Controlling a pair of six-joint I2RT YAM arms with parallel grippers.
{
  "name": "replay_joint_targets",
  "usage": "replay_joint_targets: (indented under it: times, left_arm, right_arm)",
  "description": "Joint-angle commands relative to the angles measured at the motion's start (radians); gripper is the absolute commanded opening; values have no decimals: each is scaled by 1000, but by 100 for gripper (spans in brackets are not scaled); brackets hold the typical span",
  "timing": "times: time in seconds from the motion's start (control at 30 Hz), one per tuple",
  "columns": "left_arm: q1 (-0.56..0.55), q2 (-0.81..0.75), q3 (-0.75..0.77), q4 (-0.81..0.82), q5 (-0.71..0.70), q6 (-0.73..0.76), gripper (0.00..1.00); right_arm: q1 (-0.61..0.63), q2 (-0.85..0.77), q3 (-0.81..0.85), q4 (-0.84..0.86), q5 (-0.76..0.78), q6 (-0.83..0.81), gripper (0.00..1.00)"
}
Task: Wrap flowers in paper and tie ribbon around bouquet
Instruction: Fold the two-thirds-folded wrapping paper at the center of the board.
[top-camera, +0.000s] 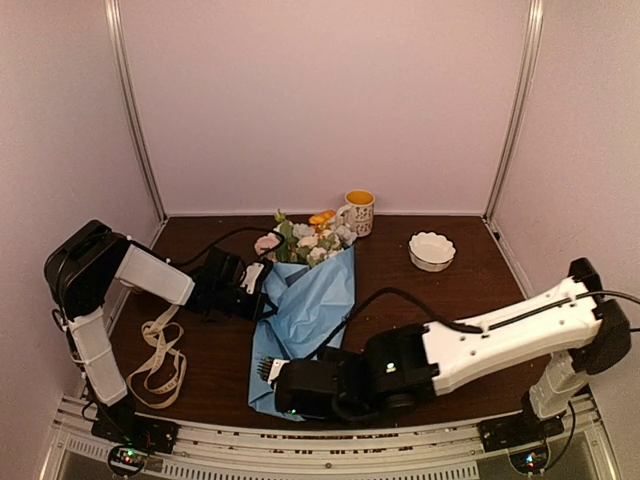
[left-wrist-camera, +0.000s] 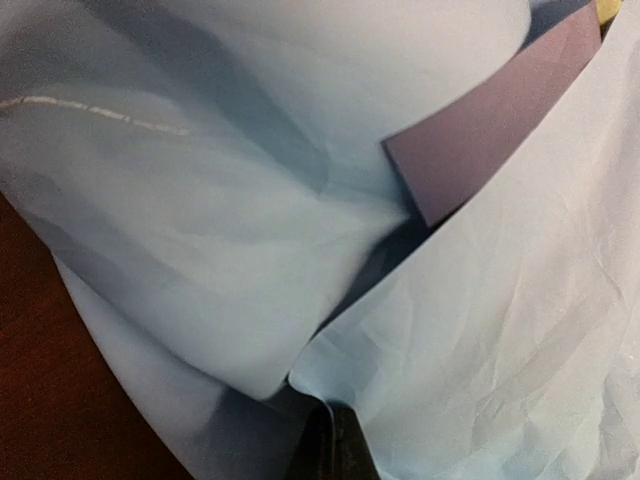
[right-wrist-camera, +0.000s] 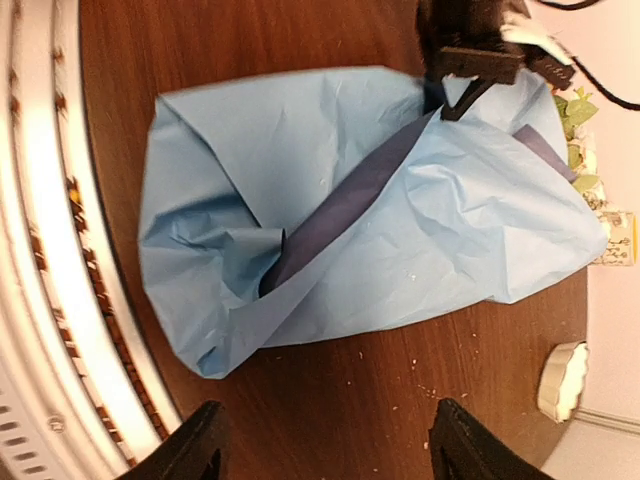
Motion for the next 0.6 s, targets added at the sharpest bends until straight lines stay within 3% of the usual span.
replay_joint_targets:
  times: [0.0,0.17,0.37,0.57]
  left_arm:
    - [18,63,-38,50,37,-29,0]
    - [27,74,-53,80,61,-39,0]
    - [43,95,-67,107,78,-46,0]
    - [47,109,-76,122,86,-45,0]
  right_arm:
    - [-25,-203,-136,256,-182,81,71]
    - [-170,-218,-194,314,-262,277,64]
    - [-276,-37,-101,280,-343,396,32]
    - [-281,129,13,249,-470,400,28]
